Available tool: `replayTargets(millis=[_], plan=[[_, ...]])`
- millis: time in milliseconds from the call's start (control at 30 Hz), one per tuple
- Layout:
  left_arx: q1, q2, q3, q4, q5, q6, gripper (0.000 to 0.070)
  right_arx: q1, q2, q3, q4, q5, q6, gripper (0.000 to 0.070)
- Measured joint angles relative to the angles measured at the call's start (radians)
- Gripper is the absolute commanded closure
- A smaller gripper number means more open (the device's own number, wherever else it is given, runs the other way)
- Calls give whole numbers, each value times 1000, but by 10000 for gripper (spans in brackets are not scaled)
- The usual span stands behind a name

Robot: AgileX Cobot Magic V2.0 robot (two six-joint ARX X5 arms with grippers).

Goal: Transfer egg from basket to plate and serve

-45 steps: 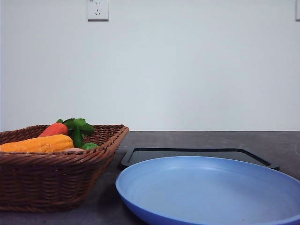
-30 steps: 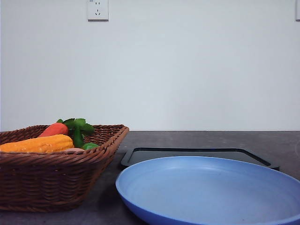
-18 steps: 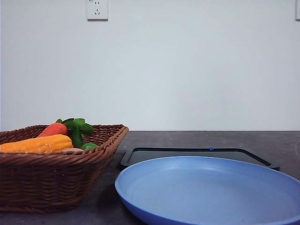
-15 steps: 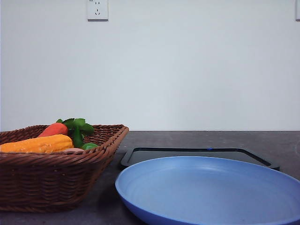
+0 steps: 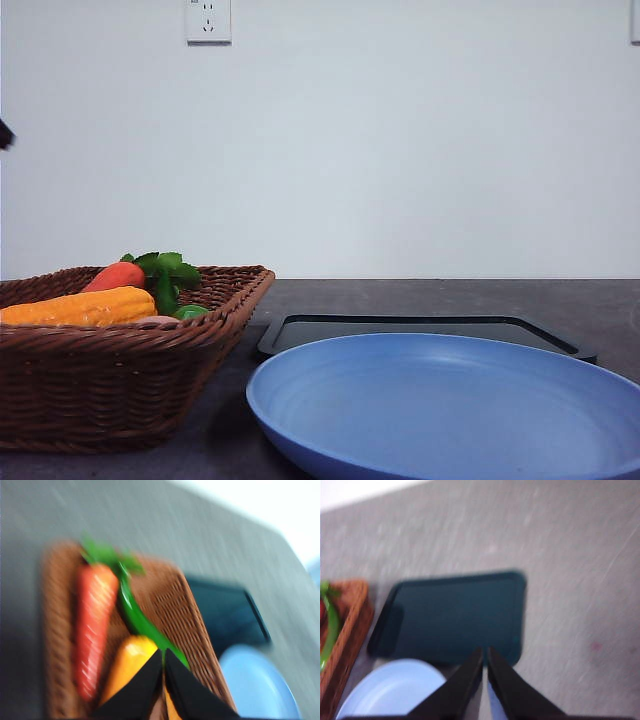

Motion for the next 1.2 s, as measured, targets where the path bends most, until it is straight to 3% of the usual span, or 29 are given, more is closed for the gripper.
replayTargets(millis=[200, 300, 400, 467, 600, 900, 1000, 1133, 1200], plan=[[-99, 170, 58, -76, 34, 44, 700, 1, 150, 5, -98, -131, -59, 700], [-144, 225, 58, -76, 34, 51, 680, 20, 223, 5, -163, -164, -90, 628], [-184, 266, 58, -65, 35, 51, 574, 64, 297, 5, -209, -167, -112, 514], [-200, 281, 58, -46, 35, 51, 489, 92, 337, 5, -211, -166, -118, 502], [-223, 302, 58, -1, 35, 38, 387, 153, 423, 5, -178, -162, -124, 502], [-235, 304, 58, 20, 35, 1, 388, 247, 622, -19, -10, -162, -112, 515], [-235, 304, 58, 19, 35, 1, 389, 267, 674, -20, 18, -162, -108, 559], [-235, 304, 58, 19, 35, 1, 389, 277, 700, -20, 32, -162, -105, 685], [-235, 304, 58, 19, 35, 1, 389, 277, 701, -20, 41, -162, -104, 700]])
